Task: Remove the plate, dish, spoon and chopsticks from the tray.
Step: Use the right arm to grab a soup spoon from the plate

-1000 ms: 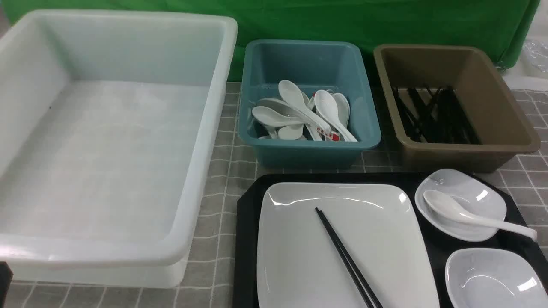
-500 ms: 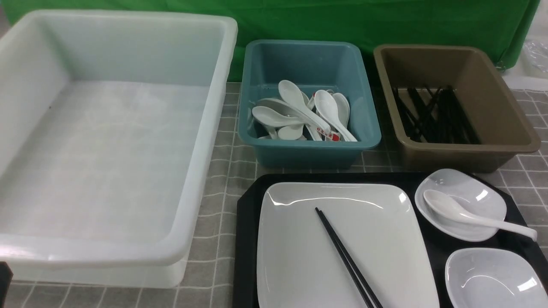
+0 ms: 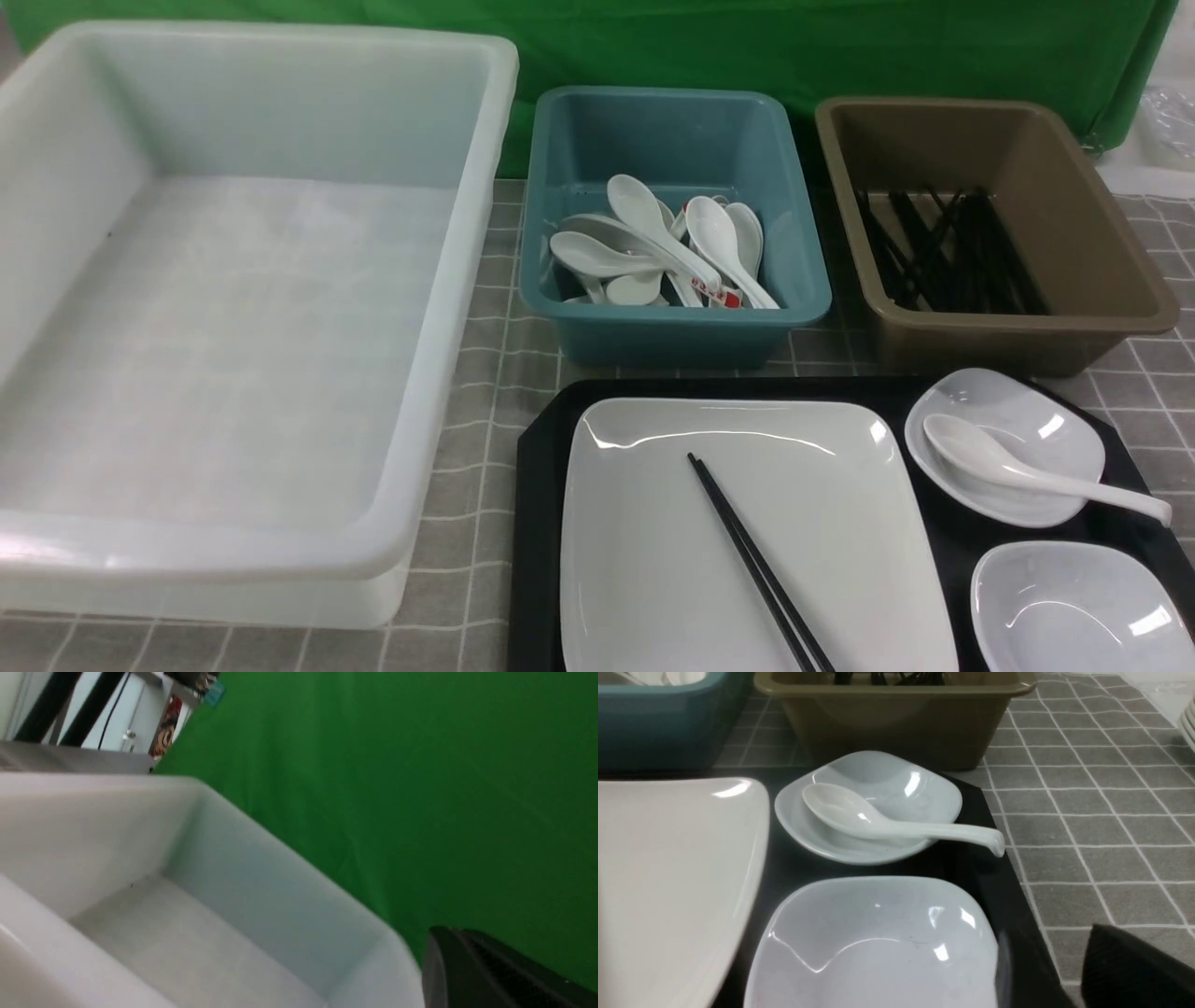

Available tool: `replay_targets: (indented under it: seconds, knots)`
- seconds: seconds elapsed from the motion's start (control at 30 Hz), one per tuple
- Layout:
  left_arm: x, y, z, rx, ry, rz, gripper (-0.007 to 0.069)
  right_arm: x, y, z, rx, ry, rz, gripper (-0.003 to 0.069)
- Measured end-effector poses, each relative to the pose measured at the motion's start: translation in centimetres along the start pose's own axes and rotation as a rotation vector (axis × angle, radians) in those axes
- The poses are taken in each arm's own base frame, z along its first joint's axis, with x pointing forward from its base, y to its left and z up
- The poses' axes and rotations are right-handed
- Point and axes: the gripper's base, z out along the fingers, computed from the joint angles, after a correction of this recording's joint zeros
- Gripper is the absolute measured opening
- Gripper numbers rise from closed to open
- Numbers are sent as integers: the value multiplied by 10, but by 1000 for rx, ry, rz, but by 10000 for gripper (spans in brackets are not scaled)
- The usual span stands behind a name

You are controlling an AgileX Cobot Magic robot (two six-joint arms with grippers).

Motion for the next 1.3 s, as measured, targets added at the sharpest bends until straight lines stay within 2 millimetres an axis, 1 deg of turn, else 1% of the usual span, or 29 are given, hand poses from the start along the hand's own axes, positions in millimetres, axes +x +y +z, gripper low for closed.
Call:
replay_targets:
  seconds: [0.1, 0.17, 0.2, 0.23, 0.3, 0.37, 0.4, 0.43, 0.47, 0.5, 0.53, 0.57, 0.6, 0.63, 0.7, 0.77, 0.83, 0.87, 0.9, 0.93, 0.97, 1.03, 1.07, 1.1, 1.13, 1.17, 1.2, 1.23, 1.3]
  knots:
    - [-7, -1, 0, 13, -79, -175, 6, -3, 0, 0, -5, -36, 1, 240]
    - [-15, -2, -1, 46, -162, -291, 6, -5, 1, 0, -8, -55, 1, 240]
    - [-17, -3, -2, 58, -185, -311, 6, -5, 1, 0, -9, -57, 2, 240]
    - [-25, -5, -4, 110, -270, -367, 6, -7, 1, 0, -15, -79, 17, 240]
    - [-38, -12, -8, 194, -370, -411, 6, -13, 3, -1, -42, -139, 127, 240]
    - [-56, -29, -11, 290, -427, -402, 6, -21, 4, -3, -87, -228, 320, 240]
    - [-72, -45, -13, 345, -436, -374, 6, -27, 5, -4, -120, -285, 452, 240]
    - [-74, -48, -13, 351, -435, -366, 6, -28, 5, -5, -127, -300, 469, 240]
    - [-86, -62, -13, 378, -421, -325, 6, -31, 5, -5, -144, -325, 531, 240]
    - [-102, -81, -11, 387, -369, -246, 6, -34, 5, -7, -171, -358, 618, 240]
    - [-111, -94, -7, 373, -313, -194, 6, -36, 4, -7, -181, -374, 645, 240]
    - [-113, -96, -5, 367, -300, -185, 6, -36, 4, -8, -184, -381, 649, 240]
    - [-126, -110, 3, 308, -205, -134, 6, -38, 4, -8, -195, -397, 674, 240]
    - [-135, -120, 14, 222, -101, -88, 6, -39, 4, -9, -199, -404, 682, 240]
    - [-142, -128, 29, 113, 29, 11, 6, -40, 4, -9, -206, -421, 689, 240]
    - [-142, -133, 50, 6, 219, 159, 6, -44, 4, -12, -224, -473, 693, 235]
    - [-133, -134, 70, -62, 431, 268, 6, -47, 4, -13, -229, -468, 685, 211]
    - [-130, -135, 78, -72, 511, 289, 6, -54, 5, -15, -230, -452, 672, 190]
    - [-120, -132, 91, -92, 637, 326, 6, -62, 6, -18, -220, -398, 631, 146]
    - [-113, -132, 99, -91, 714, 335, 6, -75, 7, -22, -219, -373, 601, 118]
    - [-102, -129, 108, -91, 805, 348, 6, -88, 8, -25, -209, -323, 543, 71]
    - [-87, -123, 120, -80, 932, 366, 6, -109, 11, -24, -192, -197, 441, 36]
    - [-78, -121, 127, -71, 996, 362, 6, -122, 14, -21, -188, -123, 389, 26]
    - [-69, -119, 134, -58, 1056, 348, 6, -138, 17, -18, -190, -43, 330, 21]
    - [-66, -118, 136, -55, 1073, 353, 6, -140, 19, -13, -186, -11, 303, 20]
    - [-60, -117, 141, -36, 1110, 343, 6, -154, 24, -4, -184, 95, 217, 19]
    - [-56, -116, 144, -24, 1134, 335, 4, -165, 27, 0, -187, 139, 176, 19]
    - [-51, -115, 148, -8, 1163, 322, 1, -176, 35, 15, -183, 298, 78, 19]
    - [-45, -116, 152, 17, 1189, 327, 1, -187, 45, 40, -176, 495, -49, 18]
